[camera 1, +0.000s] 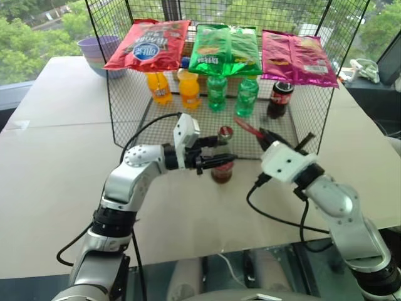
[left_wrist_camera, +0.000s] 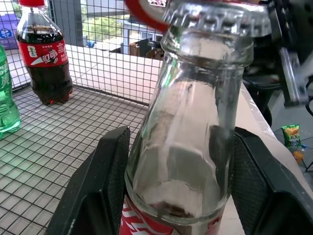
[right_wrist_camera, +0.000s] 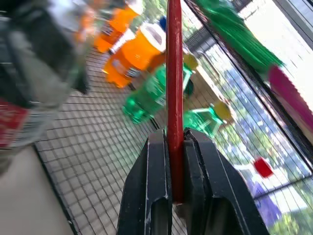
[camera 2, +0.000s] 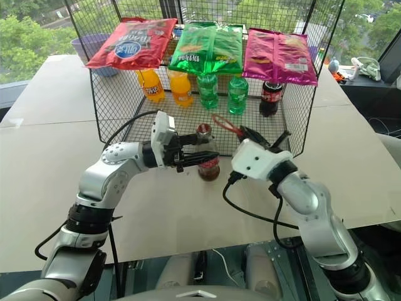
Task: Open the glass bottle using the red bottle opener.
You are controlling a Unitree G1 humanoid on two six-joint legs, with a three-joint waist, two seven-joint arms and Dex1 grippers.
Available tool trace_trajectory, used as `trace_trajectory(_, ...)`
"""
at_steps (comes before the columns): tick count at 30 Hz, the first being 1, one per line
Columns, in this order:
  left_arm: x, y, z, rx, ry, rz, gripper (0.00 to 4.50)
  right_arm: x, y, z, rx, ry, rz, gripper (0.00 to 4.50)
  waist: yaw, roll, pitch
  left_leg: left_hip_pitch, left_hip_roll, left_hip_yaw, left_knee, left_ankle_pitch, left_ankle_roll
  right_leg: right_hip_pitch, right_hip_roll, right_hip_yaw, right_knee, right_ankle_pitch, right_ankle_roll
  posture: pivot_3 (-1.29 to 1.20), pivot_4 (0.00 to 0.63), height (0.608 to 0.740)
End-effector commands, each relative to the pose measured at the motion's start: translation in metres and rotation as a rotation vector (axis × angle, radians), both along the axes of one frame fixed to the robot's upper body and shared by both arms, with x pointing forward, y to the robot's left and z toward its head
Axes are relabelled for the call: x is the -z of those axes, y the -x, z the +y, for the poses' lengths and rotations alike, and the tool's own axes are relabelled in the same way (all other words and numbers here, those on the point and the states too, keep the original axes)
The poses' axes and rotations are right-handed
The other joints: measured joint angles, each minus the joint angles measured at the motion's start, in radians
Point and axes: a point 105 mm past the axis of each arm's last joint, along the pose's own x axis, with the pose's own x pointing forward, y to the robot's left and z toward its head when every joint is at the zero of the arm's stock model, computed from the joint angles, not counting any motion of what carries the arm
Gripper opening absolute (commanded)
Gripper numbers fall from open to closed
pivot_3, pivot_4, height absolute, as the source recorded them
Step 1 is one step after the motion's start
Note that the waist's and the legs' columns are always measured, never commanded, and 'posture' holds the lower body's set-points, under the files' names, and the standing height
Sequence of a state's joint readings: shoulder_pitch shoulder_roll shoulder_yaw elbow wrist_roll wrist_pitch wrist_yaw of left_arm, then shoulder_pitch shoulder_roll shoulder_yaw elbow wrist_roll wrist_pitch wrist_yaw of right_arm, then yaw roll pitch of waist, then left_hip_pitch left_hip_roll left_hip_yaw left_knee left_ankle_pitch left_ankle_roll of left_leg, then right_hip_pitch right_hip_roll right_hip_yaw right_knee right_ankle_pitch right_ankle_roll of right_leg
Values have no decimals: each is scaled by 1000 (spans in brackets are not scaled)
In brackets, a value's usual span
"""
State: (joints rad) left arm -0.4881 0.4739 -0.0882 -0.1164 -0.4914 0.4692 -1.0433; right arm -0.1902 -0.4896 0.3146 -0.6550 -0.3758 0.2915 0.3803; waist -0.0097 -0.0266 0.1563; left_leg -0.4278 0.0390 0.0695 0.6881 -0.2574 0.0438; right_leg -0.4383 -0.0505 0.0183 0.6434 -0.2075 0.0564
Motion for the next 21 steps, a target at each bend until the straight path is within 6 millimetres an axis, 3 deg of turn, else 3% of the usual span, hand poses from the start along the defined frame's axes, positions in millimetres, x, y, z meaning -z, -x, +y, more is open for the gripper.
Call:
trace_trajectory(1, -13, 1, -2, 16, 7, -54, 2254, -6, 6, 7, -49, 30, -110, 0, 0, 0, 0, 0, 0, 0, 0, 0, 0, 0, 0, 0, 0, 0, 0, 0, 150, 740)
trace_trajectory(21, -19, -2, -2, 26, -6, -50, 2254, 29, 1, 37, -97, 38, -234, 0, -1, 0, 0, 11, 0, 2, 0, 0, 0, 9, 0, 2, 1, -2, -4, 0, 150, 740)
